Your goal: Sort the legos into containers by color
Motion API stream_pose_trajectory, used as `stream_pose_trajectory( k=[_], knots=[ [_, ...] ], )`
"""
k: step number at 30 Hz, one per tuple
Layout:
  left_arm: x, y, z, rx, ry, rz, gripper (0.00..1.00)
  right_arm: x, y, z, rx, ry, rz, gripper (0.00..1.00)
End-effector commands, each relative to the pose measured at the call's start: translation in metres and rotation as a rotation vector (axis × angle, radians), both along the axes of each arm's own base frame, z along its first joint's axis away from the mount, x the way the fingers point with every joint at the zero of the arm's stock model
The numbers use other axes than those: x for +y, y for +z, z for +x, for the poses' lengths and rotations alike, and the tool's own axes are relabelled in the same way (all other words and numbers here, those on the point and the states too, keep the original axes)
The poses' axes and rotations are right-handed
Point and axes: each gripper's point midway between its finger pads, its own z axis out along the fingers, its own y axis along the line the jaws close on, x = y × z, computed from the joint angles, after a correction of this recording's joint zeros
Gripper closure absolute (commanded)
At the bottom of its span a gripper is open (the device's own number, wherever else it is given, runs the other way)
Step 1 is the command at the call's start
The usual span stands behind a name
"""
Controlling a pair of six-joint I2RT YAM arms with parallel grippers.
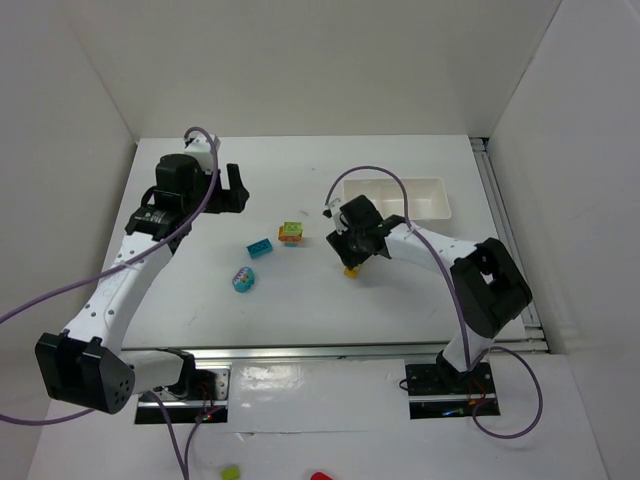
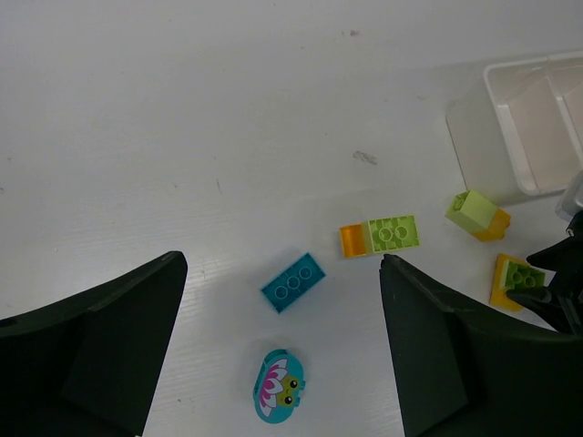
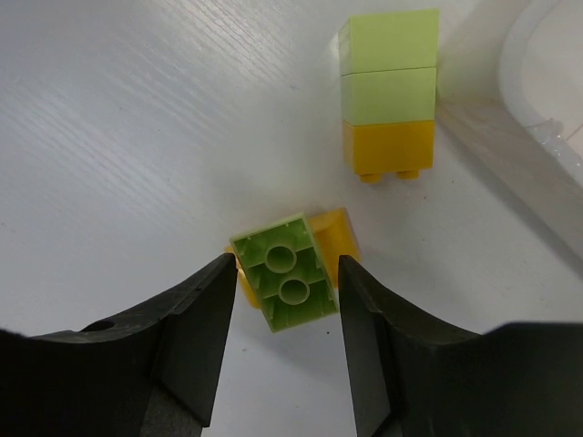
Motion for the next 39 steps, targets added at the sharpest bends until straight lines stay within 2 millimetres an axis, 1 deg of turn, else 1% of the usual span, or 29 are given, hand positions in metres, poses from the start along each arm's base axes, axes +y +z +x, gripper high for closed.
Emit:
stream_pose_trajectory(
  k=[1,4,5,7,10,11,14,15,16,18,19,21,22,23,24,25,26,27,28,29,30,31,32,33,34,35,36,37,39],
  knots=[
    [-0.004,0.008,0.003,-0.023,-0.025,0.006,0.04,0.007,-0.003,0.002,-0.012,0.011,0.018,0.46],
    [-0.006,0.005,0.004,-0.013,-0.033,0.004,0.04,0.004,-0.009,-0.001,-0.005,0.011,0.012,0.49],
    [-0.006,0.009,0.005,-0.022,-0.033,0.002,0.05,0.003,-0.012,-0.004,0.007,0.003,0.010,0.49],
    [-0.006,0.009,0.005,-0.022,-0.033,0.002,0.05,-0.001,-0.015,-0.006,0.010,-0.002,-0.001,0.49],
    [-0.010,0.006,0.006,-0.013,-0.042,0.004,0.05,-0.001,-0.014,-0.003,-0.002,-0.007,-0.002,0.49],
    [-0.010,0.006,0.006,-0.013,-0.042,0.004,0.06,-0.001,-0.014,-0.003,-0.002,-0.007,-0.002,0.53],
    [-0.010,0.006,0.006,-0.013,-0.042,0.004,0.07,-0.001,-0.011,-0.002,-0.008,-0.031,0.005,0.58],
    [-0.012,0.010,0.006,-0.020,-0.056,-0.004,0.11,0.002,0.002,0.001,-0.026,-0.045,0.030,0.62],
    [-0.014,0.010,0.005,-0.022,-0.071,-0.002,0.11,0.003,0.007,0.001,-0.034,-0.053,0.044,0.67],
    [-0.026,0.016,0.001,-0.021,-0.134,-0.033,0.16,0.008,0.031,0.007,-0.069,-0.073,0.088,0.82],
    [-0.030,0.016,0.000,-0.013,-0.165,-0.038,0.20,0.009,0.051,0.007,-0.092,-0.095,0.128,0.86],
    [-0.049,0.016,-0.011,0.002,-0.273,-0.076,0.26,0.013,0.079,0.007,-0.113,-0.123,0.190,0.86],
    [-0.059,0.017,-0.016,0.002,-0.323,-0.084,0.26,0.014,0.099,0.005,-0.142,-0.136,0.230,0.86],
    [-0.064,0.016,-0.024,0.007,-0.361,-0.103,0.25,0.016,0.113,0.002,-0.131,-0.137,0.273,0.86],
    [-0.081,0.018,-0.037,0.009,-0.452,-0.127,0.23,0.021,0.124,-0.003,-0.112,-0.147,0.324,0.86],
    [-0.089,0.014,-0.041,0.009,-0.492,-0.142,0.22,0.022,0.141,-0.005,-0.115,-0.153,0.386,0.86],
    [-0.096,0.017,-0.048,-0.005,-0.532,-0.156,0.19,0.021,0.148,-0.006,-0.093,-0.167,0.429,0.86],
    [-0.112,0.021,-0.061,-0.014,-0.608,-0.178,0.17,0.029,0.150,-0.016,-0.022,-0.140,0.484,0.86],
    [-0.118,0.019,-0.064,-0.020,-0.637,-0.167,0.17,0.033,0.161,-0.020,0.012,-0.163,0.547,0.86],
    [-0.125,0.020,-0.068,-0.028,-0.660,-0.167,0.16,0.036,0.165,-0.024,0.051,-0.166,0.583,0.86],
    [-0.130,0.016,-0.073,-0.016,-0.676,-0.167,0.16,0.034,0.166,-0.027,0.097,-0.176,0.614,0.86],
    [-0.137,0.017,-0.075,-0.024,-0.692,-0.164,0.16,0.041,0.173,-0.037,0.179,-0.164,0.678,0.86],
    [-0.139,0.021,-0.080,-0.034,-0.705,-0.165,0.16,0.043,0.177,-0.038,0.208,-0.171,0.715,0.86],
    [-0.144,0.022,-0.082,-0.051,-0.727,-0.154,0.16,0.041,0.179,-0.033,0.226,-0.201,0.758,0.86],
    [-0.152,0.029,-0.088,-0.087,-0.765,-0.144,0.14,0.048,0.190,-0.043,0.311,-0.198,0.848,0.86],
    [-0.155,0.029,-0.094,-0.101,-0.787,-0.136,0.11,0.054,0.195,-0.042,0.327,-0.162,0.921,0.86],
    [-0.160,0.027,-0.097,-0.109,-0.809,-0.127,0.10,0.056,0.200,-0.047,0.369,-0.148,0.961,0.86],
    [-0.168,0.031,-0.104,-0.138,-0.835,-0.113,0.09,0.061,0.209,-0.055,0.419,-0.106,0.999,0.86],
    [-0.171,0.019,-0.106,-0.151,-0.855,-0.052,0.07,0.066,0.209,-0.055,0.479,-0.115,1.030,0.86]
  ],
)
